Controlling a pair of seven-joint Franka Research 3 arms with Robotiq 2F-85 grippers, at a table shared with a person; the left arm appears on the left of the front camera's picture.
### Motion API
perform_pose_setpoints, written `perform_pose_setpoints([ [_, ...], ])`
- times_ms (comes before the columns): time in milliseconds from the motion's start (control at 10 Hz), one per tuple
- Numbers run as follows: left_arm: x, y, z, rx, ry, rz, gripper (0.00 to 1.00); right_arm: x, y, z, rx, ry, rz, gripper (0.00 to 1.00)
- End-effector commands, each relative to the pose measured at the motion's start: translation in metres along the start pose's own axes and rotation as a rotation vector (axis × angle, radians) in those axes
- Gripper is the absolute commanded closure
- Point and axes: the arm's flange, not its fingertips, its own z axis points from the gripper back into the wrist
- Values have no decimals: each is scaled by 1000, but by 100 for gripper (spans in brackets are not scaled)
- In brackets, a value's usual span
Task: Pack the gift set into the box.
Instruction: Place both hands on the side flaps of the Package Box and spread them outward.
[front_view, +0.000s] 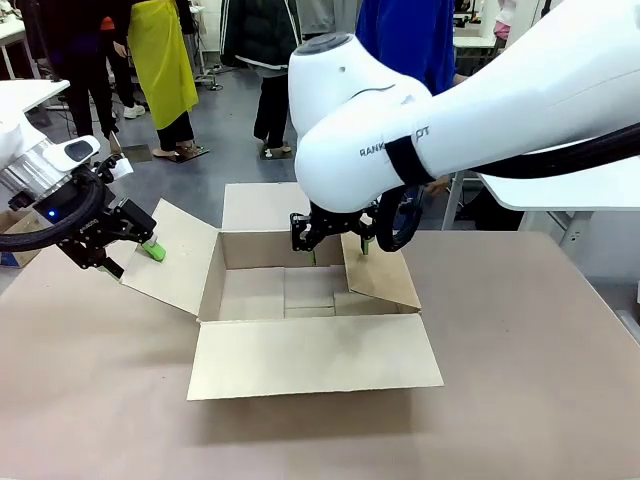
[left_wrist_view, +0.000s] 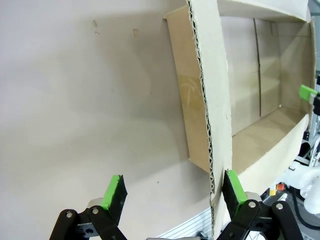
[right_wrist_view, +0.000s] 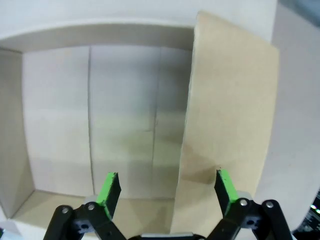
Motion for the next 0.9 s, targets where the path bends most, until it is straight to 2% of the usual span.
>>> perform_pose_setpoints([
  [0, -3, 0, 1, 16, -6, 5, 0, 8, 7, 2, -87, -94, -84, 0],
  [400, -3, 0, 1, 16, -6, 5, 0, 11, 11, -14, -231, -95, -129, 0],
  [800, -3, 0, 1, 16, -6, 5, 0, 10, 1, -5, -299, -102, -168, 0],
])
